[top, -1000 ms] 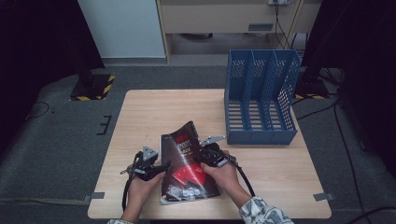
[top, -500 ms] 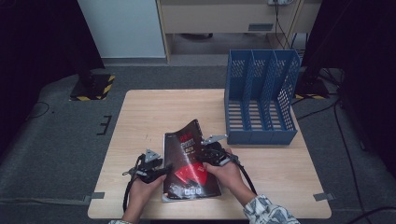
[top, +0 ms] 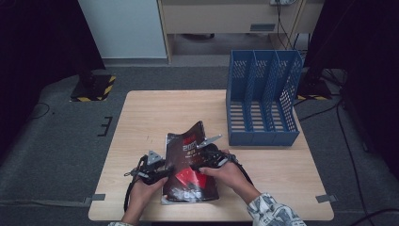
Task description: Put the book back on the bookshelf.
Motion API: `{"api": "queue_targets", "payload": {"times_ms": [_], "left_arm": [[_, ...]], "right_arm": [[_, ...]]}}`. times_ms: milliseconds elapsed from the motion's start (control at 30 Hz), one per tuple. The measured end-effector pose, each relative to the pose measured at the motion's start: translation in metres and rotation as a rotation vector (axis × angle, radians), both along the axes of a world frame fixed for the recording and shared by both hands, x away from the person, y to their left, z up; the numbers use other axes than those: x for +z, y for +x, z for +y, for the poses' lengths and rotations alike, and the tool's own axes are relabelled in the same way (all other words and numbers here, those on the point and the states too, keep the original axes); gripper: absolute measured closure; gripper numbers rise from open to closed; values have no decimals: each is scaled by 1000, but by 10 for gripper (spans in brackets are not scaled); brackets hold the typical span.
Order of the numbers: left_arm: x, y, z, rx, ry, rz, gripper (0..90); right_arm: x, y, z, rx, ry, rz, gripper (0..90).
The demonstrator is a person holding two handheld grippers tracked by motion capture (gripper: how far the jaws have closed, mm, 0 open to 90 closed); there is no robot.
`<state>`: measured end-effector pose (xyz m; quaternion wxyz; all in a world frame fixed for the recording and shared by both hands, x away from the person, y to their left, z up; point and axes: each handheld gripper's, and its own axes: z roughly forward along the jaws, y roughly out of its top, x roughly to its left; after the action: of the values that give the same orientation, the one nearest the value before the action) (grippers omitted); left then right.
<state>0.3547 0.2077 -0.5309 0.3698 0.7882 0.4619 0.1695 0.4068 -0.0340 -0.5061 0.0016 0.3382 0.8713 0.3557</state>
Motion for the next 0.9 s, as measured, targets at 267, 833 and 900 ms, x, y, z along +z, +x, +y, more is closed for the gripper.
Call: {"api": "queue_targets", "payload": {"times_ms": [267, 833, 900], "left_arm": [[0, 0, -1, -6, 6, 3, 475], [5, 3, -6, -35, 4, 29, 165], [7, 2, -4, -26, -9, 21, 149]], "right_arm": [[-5, 2, -3, -12, -41, 3, 677], [4, 0, -4, -49, 0, -105, 832], [5, 0, -4, -49, 0, -117, 833]]}}
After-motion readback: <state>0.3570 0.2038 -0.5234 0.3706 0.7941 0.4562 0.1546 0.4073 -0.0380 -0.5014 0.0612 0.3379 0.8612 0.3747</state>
